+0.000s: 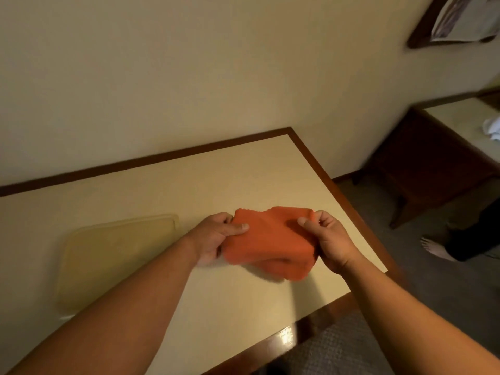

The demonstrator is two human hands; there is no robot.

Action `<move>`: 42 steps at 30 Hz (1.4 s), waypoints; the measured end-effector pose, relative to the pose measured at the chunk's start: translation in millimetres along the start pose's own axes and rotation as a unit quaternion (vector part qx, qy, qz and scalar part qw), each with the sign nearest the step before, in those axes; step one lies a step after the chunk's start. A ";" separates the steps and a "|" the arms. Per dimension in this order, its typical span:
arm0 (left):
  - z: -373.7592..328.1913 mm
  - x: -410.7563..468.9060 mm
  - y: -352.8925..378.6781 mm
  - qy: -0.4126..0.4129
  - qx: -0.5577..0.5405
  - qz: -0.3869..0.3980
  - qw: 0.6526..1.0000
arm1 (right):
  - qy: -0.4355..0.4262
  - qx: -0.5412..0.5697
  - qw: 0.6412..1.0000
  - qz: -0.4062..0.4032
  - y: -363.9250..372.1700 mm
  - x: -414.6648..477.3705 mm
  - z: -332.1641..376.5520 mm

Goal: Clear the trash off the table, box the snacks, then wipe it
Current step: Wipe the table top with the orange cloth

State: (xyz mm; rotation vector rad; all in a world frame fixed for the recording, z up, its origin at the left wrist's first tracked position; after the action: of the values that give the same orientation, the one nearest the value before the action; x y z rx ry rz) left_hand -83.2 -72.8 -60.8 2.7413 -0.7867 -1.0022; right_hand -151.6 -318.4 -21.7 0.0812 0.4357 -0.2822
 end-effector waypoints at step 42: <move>40.3 127.1 15.3 0.128 0.681 -0.277 0.666 | -0.016 -0.650 0.757 -0.071 -43.9 137.1 -83.1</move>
State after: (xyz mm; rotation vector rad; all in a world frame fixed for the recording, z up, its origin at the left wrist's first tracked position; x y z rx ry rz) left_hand -33.1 -148.1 -159.9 4.4316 -0.8192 0.3260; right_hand -78.8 -383.6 -156.1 -1.3431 0.5275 -0.0760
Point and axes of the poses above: each hand's wrist, its own x-axis towards the middle knuckle, its own y-axis out of the palm, z = x × y, the point moved 10 cm from there along x, towards the middle knuckle, and after that the axes turned 1 degree about x, right-handed, at the moved point
